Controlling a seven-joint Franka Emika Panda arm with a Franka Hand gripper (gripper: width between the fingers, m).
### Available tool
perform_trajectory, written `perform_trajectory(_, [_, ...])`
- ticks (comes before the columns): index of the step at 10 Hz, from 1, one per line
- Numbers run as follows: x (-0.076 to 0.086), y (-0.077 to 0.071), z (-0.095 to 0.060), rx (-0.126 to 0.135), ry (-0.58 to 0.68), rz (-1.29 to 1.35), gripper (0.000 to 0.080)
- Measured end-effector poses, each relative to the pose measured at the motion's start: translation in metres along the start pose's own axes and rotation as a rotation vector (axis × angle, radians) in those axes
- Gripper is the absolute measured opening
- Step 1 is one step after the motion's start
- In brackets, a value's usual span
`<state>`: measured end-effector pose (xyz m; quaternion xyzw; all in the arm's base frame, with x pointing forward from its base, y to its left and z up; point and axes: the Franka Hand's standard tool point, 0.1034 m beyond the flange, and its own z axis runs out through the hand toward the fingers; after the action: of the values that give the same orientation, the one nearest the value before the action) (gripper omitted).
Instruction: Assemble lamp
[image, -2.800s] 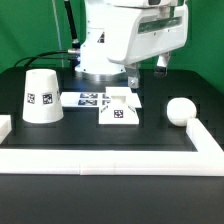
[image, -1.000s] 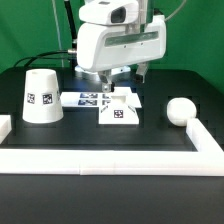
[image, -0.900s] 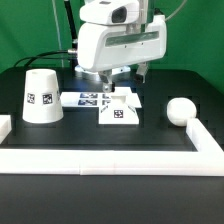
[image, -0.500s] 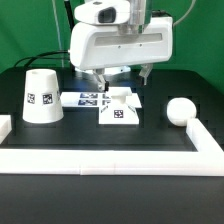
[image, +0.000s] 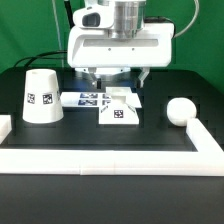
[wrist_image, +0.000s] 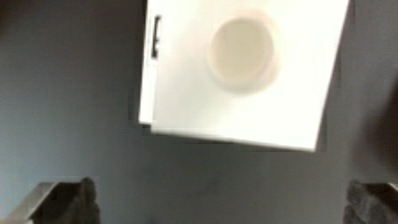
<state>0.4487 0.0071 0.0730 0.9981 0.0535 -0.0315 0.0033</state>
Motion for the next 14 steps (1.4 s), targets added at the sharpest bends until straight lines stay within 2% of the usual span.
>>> perform_trajectory(5, [0.000, 0.000, 0.001, 0.005, -0.001, 0.019, 0.0700])
perform_trajectory(6, [-0.005, -0.001, 0.003, 0.015, -0.009, 0.056, 0.0700])
perform_trajectory(9, [-0.012, -0.011, 0.006, 0.026, -0.023, 0.105, 0.0700])
perform_trajectory(14, [-0.019, -0.013, 0.015, 0.025, -0.019, 0.067, 0.0700])
